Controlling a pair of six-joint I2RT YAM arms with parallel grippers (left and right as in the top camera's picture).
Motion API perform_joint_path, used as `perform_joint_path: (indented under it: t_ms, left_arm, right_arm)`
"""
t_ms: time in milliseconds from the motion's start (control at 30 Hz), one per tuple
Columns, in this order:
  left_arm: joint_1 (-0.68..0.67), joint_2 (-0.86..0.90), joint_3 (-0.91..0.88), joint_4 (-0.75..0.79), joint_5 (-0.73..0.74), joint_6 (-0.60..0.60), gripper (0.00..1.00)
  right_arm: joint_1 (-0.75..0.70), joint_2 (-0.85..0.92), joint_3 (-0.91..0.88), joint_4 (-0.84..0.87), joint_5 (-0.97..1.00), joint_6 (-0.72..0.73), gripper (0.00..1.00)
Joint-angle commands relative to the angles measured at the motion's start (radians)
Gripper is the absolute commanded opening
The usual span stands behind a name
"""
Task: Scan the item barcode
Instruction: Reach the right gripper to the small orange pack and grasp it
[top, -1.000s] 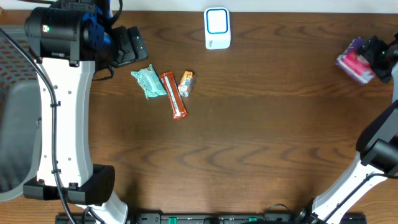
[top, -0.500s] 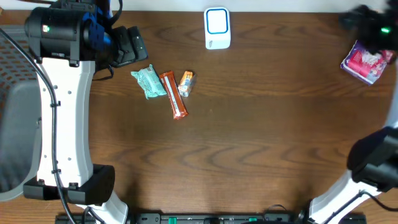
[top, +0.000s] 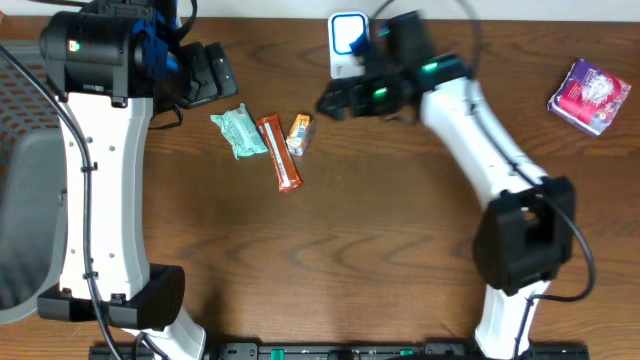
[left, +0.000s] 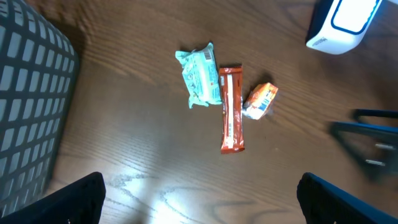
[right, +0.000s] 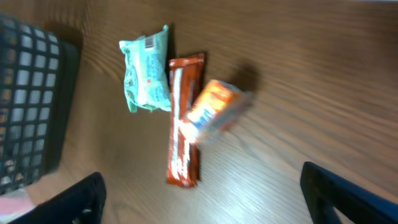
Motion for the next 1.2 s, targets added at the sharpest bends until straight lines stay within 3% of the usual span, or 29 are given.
perform_joint_path:
  t_ms: [0, 233, 467, 667, 933, 1167]
  left_arm:
    - [0.004, 0.005, 0.002, -0.077, -0.006, 0.002, 0.98]
    - [0.004, 0.005, 0.002, -0.077, -0.006, 0.002, 0.98]
    - [0.004, 0.005, 0.002, -0.077, -0.006, 0.002, 0.98]
    - [0.004, 0.005, 0.002, -0.077, -0.006, 0.002, 0.98]
    - [0.004, 0.005, 0.002, -0.077, -0.006, 0.002, 0.98]
    - [0.004, 0.005, 0.002, -0.077, -0.006, 0.002, 0.98]
  right_arm:
    - [0.103, 0.046, -0.019, 0.095, 0.145, 0.206, 0.89]
    - [0.201, 0.132, -0.019, 0.176, 0.29, 0.409, 0.77]
    - [0.229, 0.22, -0.019, 0.222, 0.291, 0.404, 0.75]
    - [0.202, 0.237, -0.019, 0.127, 0.402, 0.403, 0.7]
    - [0.121, 0.139, -0.018, -0.071, 0.511, 0.294, 0.72]
    - [0.079, 0.053, -0.018, -0.081, 0.481, 0.127, 0.78]
